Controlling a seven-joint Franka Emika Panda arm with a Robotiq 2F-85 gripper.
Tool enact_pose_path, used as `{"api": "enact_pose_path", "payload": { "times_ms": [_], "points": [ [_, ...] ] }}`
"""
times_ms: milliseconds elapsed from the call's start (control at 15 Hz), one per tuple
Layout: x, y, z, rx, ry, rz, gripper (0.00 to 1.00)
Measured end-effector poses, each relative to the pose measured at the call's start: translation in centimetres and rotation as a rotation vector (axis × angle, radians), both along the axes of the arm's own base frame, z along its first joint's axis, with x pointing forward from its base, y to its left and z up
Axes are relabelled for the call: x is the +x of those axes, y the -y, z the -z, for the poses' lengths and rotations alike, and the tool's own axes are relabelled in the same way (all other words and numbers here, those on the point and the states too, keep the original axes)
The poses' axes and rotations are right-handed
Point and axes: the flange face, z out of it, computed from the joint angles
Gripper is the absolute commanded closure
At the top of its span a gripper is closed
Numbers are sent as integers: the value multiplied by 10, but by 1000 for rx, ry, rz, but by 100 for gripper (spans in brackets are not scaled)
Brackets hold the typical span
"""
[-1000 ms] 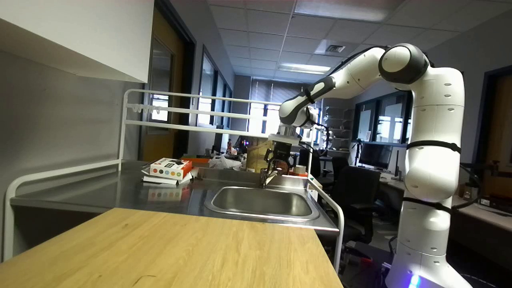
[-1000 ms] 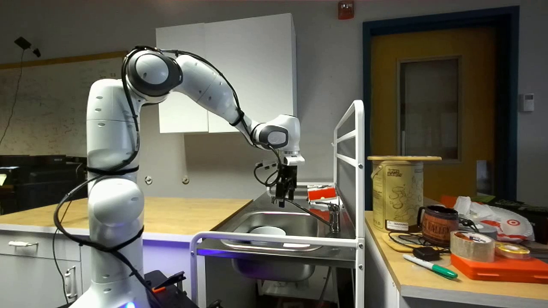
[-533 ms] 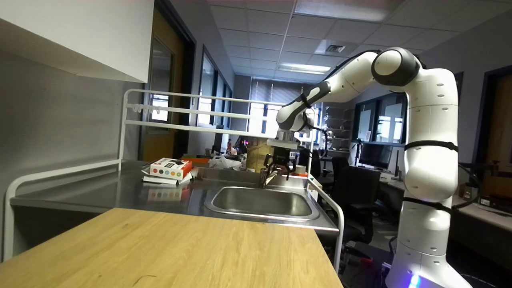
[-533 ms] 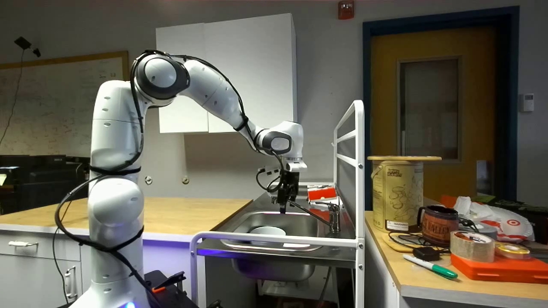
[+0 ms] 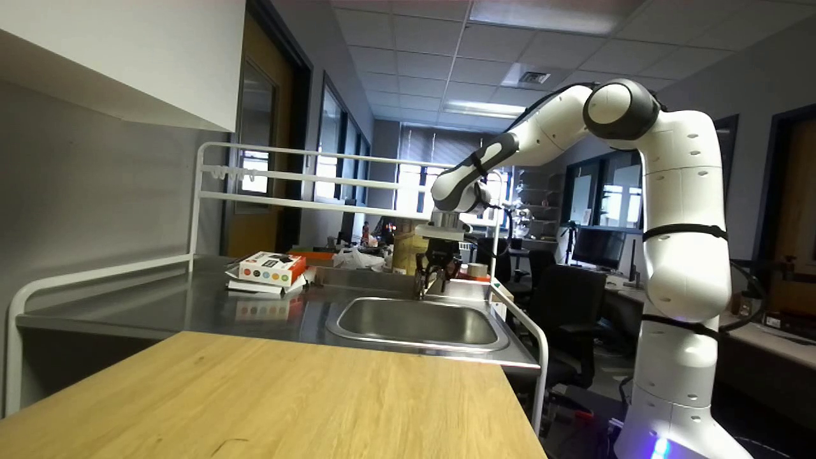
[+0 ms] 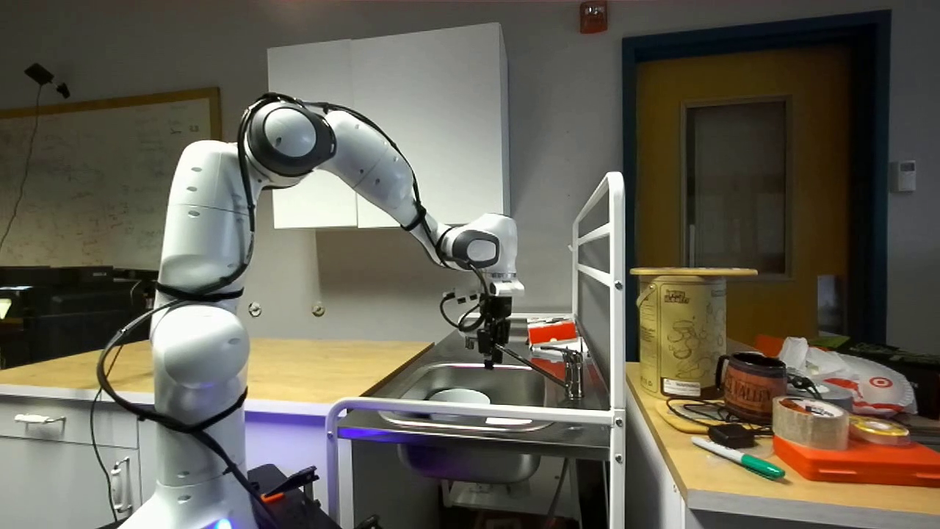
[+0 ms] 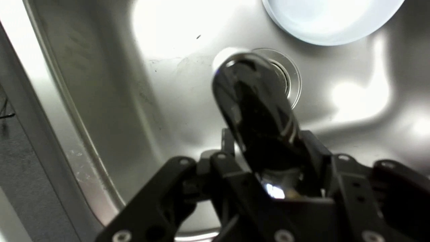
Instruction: Turn the barrel of the tap to the left
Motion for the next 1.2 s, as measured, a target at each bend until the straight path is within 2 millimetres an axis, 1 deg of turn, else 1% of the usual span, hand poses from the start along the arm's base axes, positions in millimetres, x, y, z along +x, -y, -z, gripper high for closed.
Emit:
{"api": "enact_pose_path", "payload": {
  "times_ms": [67,133,333,600,1000,1200],
  "points": [
    [3,-4,-1,-9,2,-1,88],
    [7,-8,-3,-17,3,-2,93],
    [18,-19,-4,-39,3,-7,100],
    [34,-31,-2,-68,-18,-5,94],
    [68,-51,-2,-87,-74,-19,96],
    [87,-61,-1,-91,-108,-29,95]
  ]
}}
